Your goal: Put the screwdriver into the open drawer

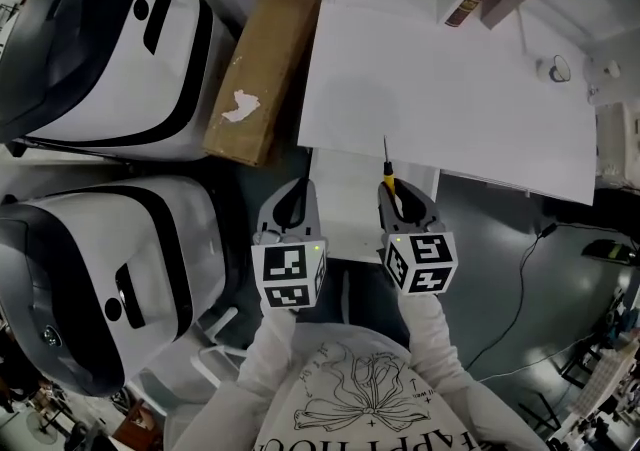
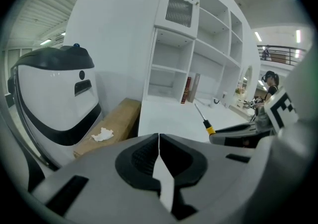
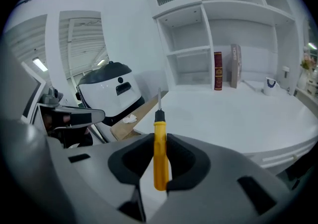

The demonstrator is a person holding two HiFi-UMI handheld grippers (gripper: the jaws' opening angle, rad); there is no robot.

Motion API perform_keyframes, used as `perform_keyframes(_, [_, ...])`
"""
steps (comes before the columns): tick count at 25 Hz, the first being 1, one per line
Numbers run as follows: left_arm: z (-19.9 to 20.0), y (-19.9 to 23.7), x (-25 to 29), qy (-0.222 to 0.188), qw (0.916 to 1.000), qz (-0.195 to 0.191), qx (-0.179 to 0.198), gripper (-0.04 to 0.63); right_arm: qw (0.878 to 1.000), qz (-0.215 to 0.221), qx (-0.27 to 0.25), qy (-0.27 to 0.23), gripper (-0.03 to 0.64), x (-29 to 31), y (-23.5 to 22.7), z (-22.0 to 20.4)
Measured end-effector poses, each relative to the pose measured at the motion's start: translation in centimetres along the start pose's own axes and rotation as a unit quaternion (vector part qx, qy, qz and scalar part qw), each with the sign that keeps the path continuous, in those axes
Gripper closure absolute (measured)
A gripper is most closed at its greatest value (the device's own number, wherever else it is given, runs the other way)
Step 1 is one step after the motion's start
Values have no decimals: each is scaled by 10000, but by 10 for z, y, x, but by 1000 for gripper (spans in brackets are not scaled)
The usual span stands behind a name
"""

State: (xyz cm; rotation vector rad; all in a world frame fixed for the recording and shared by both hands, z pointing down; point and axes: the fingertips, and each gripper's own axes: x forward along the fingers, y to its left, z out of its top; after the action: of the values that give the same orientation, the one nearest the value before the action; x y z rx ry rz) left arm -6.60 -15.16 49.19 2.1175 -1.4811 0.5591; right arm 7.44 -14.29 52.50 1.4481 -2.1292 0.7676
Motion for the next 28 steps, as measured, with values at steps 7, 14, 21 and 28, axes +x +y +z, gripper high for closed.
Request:
perform_keyframes(7, [-26, 4, 13, 277, 9995, 108, -89, 586, 9977, 275, -297, 537, 541, 25, 5, -37])
perform_keyframes(14, [-49, 3, 24, 476, 9986, 148, -156, 588, 9911, 541, -589, 1061, 541, 44, 10, -79])
perform_keyframes(21, [-67, 4, 33, 577, 9977, 167, -312, 586, 9822, 594, -839, 1573, 541, 64, 0, -119])
perform_keyframes(28, [-83, 13, 37, 673, 9963, 264, -461, 587, 9705, 721, -1140, 1997, 541, 86, -5, -154])
